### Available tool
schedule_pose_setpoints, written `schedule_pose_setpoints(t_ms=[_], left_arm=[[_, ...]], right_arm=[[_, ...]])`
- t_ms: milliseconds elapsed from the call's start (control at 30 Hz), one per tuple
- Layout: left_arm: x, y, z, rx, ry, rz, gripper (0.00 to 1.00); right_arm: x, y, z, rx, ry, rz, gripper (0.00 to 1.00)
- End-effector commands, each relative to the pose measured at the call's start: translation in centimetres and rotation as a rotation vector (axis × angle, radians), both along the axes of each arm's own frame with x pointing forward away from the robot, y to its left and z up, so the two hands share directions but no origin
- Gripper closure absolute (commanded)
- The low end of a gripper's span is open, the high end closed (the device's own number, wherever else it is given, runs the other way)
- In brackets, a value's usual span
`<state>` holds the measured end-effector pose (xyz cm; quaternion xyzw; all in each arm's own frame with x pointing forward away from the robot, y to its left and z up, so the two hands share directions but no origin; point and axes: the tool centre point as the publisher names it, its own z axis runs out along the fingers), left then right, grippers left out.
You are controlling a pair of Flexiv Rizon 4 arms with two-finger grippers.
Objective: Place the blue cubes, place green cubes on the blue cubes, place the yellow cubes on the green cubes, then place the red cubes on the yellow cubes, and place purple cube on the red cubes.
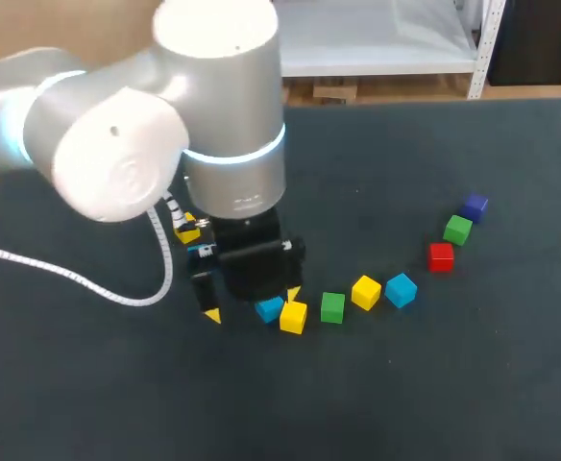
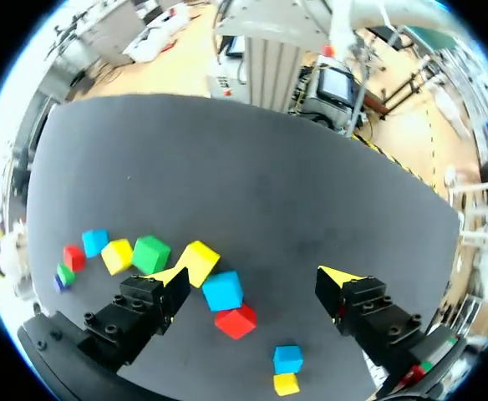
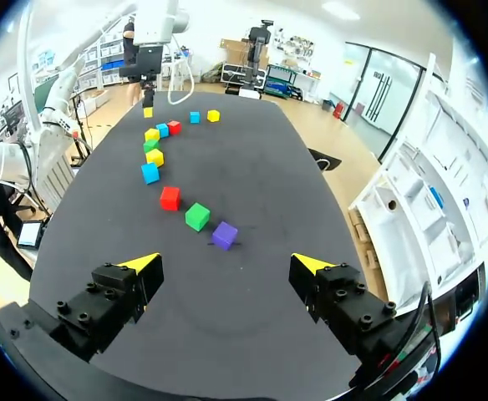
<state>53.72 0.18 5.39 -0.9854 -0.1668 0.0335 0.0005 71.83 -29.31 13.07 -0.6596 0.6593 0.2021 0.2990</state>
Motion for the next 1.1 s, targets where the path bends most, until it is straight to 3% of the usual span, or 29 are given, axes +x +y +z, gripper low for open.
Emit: schedule_pose_setpoints(t_ms=[33,267,733,1100], left_arm=[[1.3,-1.6,-0.9,0.112,0.039,0.082,0.00],[1.5,-2.6,-1.6,0.114,0.033,0.227,0.00],[1.7,-2.0,-2.3,0.063,0.038,0.365,0.00],[2.1,-1.5,-3.4,0.080,0.043,0.381,0.00]], right_arm=[[-0.1,0.0,0.0,0.002,-0.002,0.000,0.00],[-0.1,0.0,0.0,0.002,-0.002,0.000,0.00],[-0.1,0.0,0.0,0.002,-0.002,0.000,0.00],[-0.1,0.0,0.0,0.002,-0.002,0.000,0.00]])
